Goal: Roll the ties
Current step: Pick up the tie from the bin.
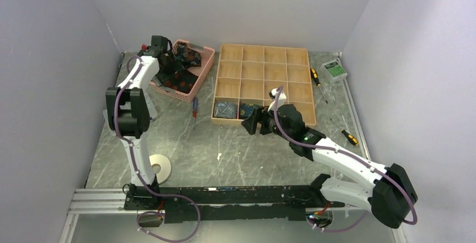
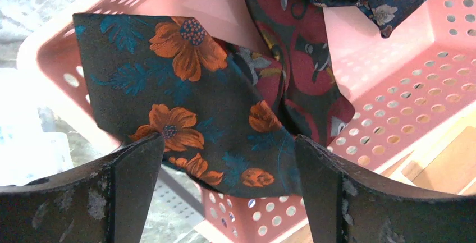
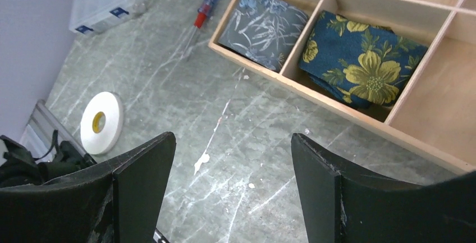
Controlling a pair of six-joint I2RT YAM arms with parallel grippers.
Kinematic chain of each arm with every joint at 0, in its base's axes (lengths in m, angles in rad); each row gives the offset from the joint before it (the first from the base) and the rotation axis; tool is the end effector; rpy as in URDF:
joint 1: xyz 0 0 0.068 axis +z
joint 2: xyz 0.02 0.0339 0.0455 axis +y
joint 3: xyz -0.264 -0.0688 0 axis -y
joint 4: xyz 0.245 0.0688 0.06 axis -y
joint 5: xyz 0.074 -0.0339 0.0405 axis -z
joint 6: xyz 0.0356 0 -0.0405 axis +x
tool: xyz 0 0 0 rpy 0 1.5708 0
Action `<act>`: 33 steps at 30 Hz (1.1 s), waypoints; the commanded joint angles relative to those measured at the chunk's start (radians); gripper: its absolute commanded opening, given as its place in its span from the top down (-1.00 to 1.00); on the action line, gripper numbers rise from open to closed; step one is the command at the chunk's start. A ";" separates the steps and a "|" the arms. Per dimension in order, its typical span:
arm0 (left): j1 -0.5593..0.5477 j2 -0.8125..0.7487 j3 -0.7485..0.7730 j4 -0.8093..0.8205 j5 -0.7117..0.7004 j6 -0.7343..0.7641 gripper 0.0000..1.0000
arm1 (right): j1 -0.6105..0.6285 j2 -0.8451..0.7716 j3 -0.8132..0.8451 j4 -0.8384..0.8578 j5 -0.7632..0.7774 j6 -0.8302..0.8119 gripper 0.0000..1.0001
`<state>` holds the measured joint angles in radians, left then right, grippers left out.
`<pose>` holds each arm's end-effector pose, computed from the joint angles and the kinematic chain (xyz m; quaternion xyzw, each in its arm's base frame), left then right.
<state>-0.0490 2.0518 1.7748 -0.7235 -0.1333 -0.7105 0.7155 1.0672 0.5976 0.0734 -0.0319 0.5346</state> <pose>0.4529 -0.0175 0.2463 -0.3287 0.8995 -0.0447 0.2844 0.1799 0.1579 0.2451 -0.0840 0.8281 0.3350 0.4415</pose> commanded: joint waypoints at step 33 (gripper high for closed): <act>-0.374 -0.717 0.077 0.309 0.673 0.107 0.94 | 0.001 -0.385 0.133 -0.197 0.413 -0.074 -0.64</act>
<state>-0.2680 1.3350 1.8538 -0.4297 0.3523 -0.6285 0.7151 0.8066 0.6647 -0.0864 0.1974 0.4976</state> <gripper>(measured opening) 0.075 0.812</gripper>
